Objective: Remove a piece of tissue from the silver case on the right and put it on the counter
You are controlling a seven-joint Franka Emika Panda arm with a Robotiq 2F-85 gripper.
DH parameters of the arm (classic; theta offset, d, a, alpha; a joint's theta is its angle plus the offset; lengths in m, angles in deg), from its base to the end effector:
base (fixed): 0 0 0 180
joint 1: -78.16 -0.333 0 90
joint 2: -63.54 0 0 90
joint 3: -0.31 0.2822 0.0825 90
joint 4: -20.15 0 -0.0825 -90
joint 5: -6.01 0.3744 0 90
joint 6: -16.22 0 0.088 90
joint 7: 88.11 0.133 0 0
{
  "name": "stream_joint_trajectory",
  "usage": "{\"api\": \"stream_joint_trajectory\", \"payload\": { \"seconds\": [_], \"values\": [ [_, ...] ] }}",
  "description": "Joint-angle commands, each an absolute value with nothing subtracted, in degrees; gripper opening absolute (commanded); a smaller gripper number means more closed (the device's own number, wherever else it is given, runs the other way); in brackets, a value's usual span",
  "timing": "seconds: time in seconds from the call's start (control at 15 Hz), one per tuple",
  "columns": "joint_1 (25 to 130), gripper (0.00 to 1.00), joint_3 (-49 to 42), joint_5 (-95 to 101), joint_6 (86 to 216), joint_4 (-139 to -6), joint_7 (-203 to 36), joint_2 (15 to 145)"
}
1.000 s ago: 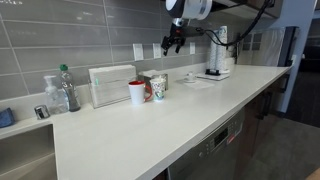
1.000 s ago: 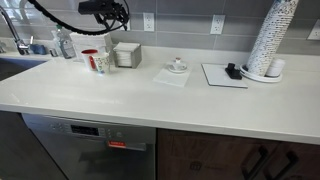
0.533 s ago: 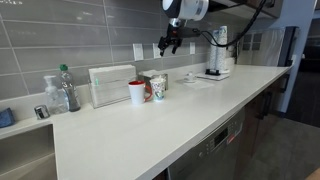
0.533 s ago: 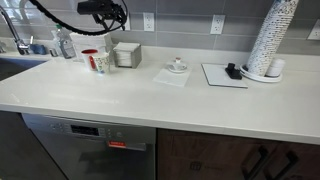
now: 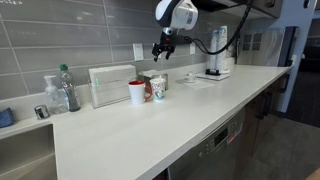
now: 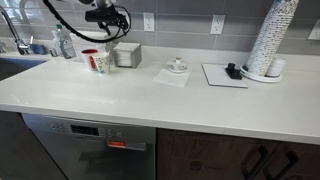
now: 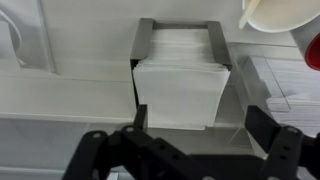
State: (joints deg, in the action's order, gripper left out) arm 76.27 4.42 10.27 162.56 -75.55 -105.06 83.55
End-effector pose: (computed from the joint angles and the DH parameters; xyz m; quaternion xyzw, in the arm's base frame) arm 0.6873 0.0673 0.4128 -0.9499 -0.1625 -0.2667 0.0139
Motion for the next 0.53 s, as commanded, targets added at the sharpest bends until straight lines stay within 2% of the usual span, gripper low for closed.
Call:
{"api": "stream_joint_trajectory", "payload": {
  "seconds": [0.0,0.47],
  "values": [
    [78.39,1.0,6.34,12.14,160.98,-69.47,-106.42,88.73],
    [79.42,1.0,8.51,12.41,160.01,-62.52,-106.43,95.76]
  ]
}}
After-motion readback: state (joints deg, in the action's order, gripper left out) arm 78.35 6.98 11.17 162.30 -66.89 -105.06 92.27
